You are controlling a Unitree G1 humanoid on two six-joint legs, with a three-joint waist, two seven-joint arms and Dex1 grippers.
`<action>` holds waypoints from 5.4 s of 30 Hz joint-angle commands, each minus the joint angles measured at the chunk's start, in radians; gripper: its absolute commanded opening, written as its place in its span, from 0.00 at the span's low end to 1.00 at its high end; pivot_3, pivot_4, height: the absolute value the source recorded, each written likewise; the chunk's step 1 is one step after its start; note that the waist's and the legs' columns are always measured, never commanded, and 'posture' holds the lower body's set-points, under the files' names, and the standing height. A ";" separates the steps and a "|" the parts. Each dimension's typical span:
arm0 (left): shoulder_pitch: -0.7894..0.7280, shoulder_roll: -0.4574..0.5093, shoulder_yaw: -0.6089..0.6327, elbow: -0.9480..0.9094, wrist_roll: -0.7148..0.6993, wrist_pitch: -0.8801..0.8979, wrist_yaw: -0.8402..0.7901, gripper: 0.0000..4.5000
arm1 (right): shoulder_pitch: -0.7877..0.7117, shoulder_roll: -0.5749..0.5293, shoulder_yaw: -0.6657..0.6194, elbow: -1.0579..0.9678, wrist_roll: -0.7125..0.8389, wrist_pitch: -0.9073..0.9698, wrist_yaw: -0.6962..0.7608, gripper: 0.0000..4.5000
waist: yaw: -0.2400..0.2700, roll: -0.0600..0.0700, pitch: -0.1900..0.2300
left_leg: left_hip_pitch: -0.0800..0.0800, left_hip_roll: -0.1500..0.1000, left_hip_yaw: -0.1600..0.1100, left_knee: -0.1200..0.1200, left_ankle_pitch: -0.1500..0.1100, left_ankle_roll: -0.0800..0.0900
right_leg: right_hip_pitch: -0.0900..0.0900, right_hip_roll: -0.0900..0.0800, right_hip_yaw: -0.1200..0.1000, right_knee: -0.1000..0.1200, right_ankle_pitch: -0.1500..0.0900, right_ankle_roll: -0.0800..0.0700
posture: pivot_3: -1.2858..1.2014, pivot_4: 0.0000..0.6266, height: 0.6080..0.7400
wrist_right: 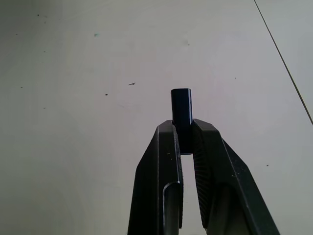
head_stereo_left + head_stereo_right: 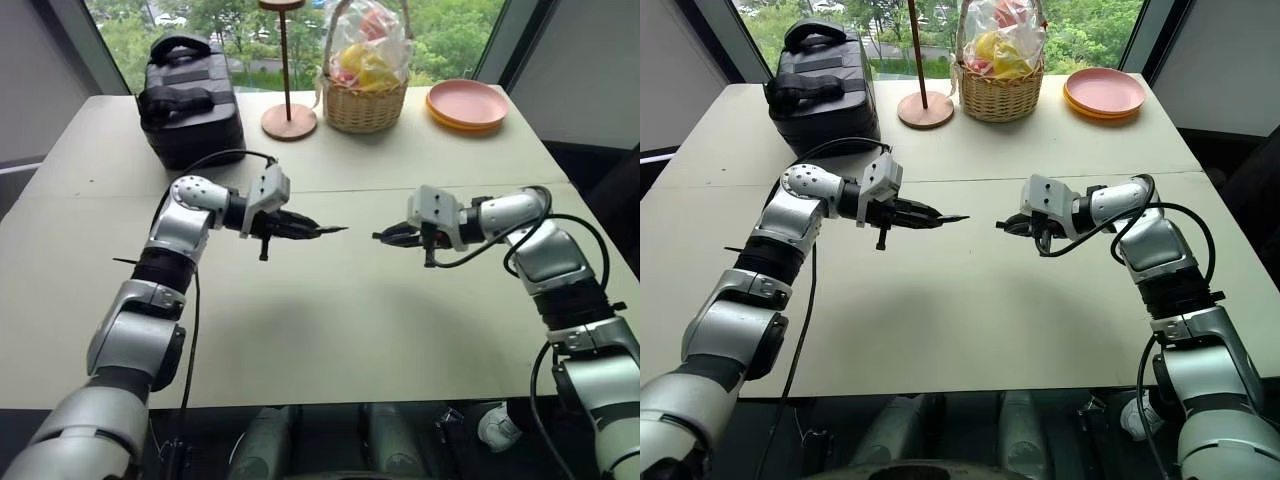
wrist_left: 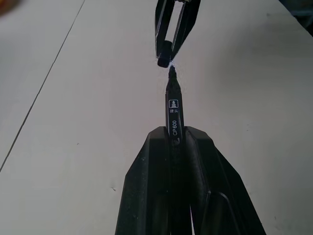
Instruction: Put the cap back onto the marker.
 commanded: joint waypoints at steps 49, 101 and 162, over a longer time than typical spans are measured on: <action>-0.056 -0.057 0.013 0.087 0.061 -0.144 0.008 0.00 | 0.021 0.054 -0.006 -0.081 0.029 0.027 -0.023 0.01 | 0.000 0.000 0.000 | 0.000 0.000 0.000 0.001 0.000 0.000 | 0.000 0.000 0.000 0.001 0.000 0.000 | 0.52 0.24 1.00; -0.040 -0.071 0.005 0.110 0.080 -0.163 0.007 0.00 | 0.004 0.048 -0.016 -0.081 0.016 0.026 -0.022 0.01 | -0.001 0.000 0.000 | 0.000 0.000 0.000 0.001 0.000 0.000 | 0.000 0.000 0.000 0.002 0.000 0.000 | 0.52 0.24 1.00; -0.124 -0.162 -0.017 0.218 0.174 -0.334 0.083 0.00 | -0.027 0.108 0.070 -0.114 -0.055 0.007 -0.007 0.01 | -0.002 0.000 0.000 | 0.000 0.000 0.000 0.001 0.000 0.000 | 0.000 0.000 0.000 0.002 0.000 0.000 | 0.52 0.24 1.00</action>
